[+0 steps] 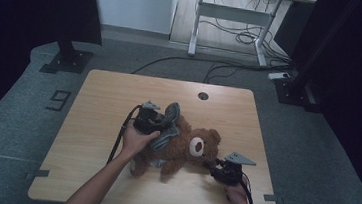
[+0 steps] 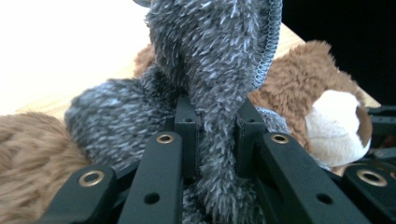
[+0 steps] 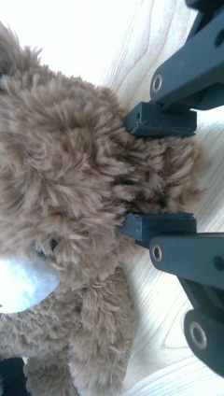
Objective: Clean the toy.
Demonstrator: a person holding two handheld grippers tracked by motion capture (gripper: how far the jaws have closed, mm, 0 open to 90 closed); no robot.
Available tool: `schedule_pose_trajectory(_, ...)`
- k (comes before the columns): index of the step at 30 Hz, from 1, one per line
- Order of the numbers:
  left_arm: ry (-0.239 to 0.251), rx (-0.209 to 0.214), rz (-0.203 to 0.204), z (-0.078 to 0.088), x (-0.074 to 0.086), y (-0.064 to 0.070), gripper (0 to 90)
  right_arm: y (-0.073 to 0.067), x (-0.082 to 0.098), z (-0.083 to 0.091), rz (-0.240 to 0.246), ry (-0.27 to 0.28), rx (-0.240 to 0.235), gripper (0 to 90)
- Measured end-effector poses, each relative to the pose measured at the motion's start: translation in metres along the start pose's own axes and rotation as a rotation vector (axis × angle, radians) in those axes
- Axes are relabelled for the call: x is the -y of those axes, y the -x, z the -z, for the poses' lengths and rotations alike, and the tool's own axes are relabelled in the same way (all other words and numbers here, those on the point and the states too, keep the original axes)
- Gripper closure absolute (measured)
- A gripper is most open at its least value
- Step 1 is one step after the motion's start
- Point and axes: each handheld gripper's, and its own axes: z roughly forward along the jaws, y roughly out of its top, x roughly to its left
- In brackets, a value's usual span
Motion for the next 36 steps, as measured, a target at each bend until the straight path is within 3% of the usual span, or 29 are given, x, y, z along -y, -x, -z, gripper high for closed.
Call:
schedule_pose_trajectory(4, 0.004, 0.005, -0.011, 0.003, 0.011, 0.002, 76.9, -0.001, 0.001, 0.001, 0.012, 0.006, -0.001, 48.4)
schedule_pose_trajectory(9, 0.031, 0.021, -0.037, 0.006, 0.029, 0.007, 77.7, -0.003, -0.001, 0.005, 0.002, 0.027, -0.018, 27.5)
schedule_pose_trajectory(14, 0.078, 0.052, -0.026, 0.011, 0.047, 0.007, 78.2, -0.006, -0.021, 0.016, -0.017, 0.112, -0.047, 20.0)
schedule_pose_trajectory(17, 0.088, 0.057, -0.027, 0.015, 0.054, 0.009, 78.3, -0.009, -0.036, 0.015, -0.014, 0.121, -0.047, 16.4)
schedule_pose_trajectory(21, 0.101, 0.059, -0.03, 0.018, 0.06, 0.01, 78.3, -0.009, -0.052, 0.005, -0.017, 0.074, -0.046, 10.5)
schedule_pose_trajectory(26, 0.107, 0.078, -0.017, 0.02, 0.064, 0.008, 78.4, 0.005, -0.058, -0.009, -0.065, -0.003, -0.119, 1.7)
schedule_pose_trajectory(29, 0.106, 0.079, -0.021, 0.02, 0.065, 0.009, 78.4, 0.009, -0.055, -0.019, -0.107, -0.053, -0.195, 1.9)
schedule_pose_trajectory(31, 0.108, 0.079, -0.02, 0.02, 0.066, 0.008, 78.4, 0.008, -0.053, -0.021, -0.1, -0.045, -0.214, 7.1)
schedule_pose_trajectory(34, 0.117, 0.083, -0.01, 0.022, 0.068, 0.007, 78.3, 0.005, -0.052, -0.019, -0.096, -0.044, -0.222, 22.7)
schedule_pose_trajectory(36, 0.129, 0.082, -0.006, 0.024, 0.069, 0.006, 78.3, 0.001, -0.051, -0.016, -0.075, -0.02, -0.187, 37.3)
